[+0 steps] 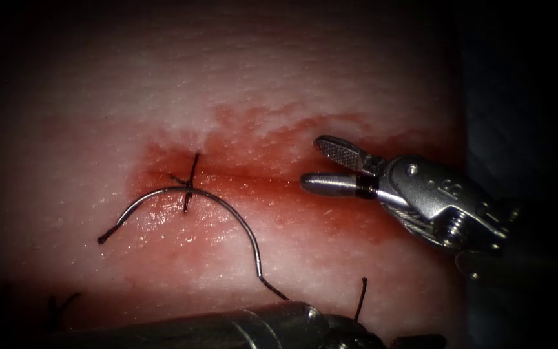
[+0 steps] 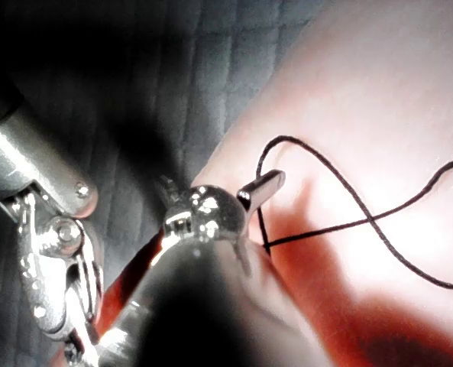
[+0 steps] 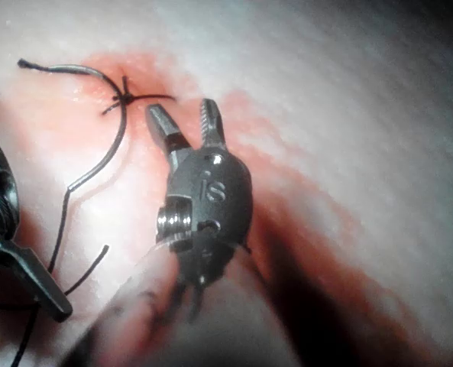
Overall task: Wound Closure
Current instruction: With the left tool, grasp the suture and pull the needle into view, then pickup the needle near the needle tip with the left end-effector
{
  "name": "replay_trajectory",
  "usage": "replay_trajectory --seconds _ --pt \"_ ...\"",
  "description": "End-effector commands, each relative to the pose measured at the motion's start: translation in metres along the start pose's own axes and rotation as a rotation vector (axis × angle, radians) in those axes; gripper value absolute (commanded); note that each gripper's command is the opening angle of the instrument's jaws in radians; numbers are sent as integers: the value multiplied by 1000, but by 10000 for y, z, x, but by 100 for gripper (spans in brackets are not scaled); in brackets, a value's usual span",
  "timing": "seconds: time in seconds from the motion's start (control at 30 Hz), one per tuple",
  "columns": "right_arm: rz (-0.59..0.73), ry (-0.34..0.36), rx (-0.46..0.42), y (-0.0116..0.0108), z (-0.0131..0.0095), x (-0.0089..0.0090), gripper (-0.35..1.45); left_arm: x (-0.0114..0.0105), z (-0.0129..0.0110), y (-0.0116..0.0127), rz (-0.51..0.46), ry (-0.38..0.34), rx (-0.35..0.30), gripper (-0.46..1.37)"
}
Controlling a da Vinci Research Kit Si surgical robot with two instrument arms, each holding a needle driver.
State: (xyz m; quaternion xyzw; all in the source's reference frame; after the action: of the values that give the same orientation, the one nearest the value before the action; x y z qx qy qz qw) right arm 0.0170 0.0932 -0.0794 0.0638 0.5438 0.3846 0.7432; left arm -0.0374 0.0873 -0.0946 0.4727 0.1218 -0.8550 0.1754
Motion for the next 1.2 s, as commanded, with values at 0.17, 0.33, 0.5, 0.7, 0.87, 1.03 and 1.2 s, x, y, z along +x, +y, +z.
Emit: replay_trajectory --seconds 0.17,0.33,0.5,0.7,0.87,1.03,1.2 --pt "0 4 -2 -1 2 -1 47 -6 -52 -7 -48 4 8 115" --pt "0 4 -3 -2 3 -1 48 -21 -108 -14 -78 2 16 110" --pt "-1 4 -3 -2 3 -2 49 -45 -163 -16 -139 -22 46 101" --pt "-1 5 -3 -2 3 -2 49 -74 -203 -16 -225 -47 79 85" --pt "-1 5 -3 -2 3 -2 50 -100 -228 -17 -310 -91 153 75" --pt "-1 5 -4 -3 4 -3 50 -119 -237 -21 -364 -145 208 64" --pt "-1 3 -5 -3 6 -3 51 -129 -239 -23 -421 -183 262 58"
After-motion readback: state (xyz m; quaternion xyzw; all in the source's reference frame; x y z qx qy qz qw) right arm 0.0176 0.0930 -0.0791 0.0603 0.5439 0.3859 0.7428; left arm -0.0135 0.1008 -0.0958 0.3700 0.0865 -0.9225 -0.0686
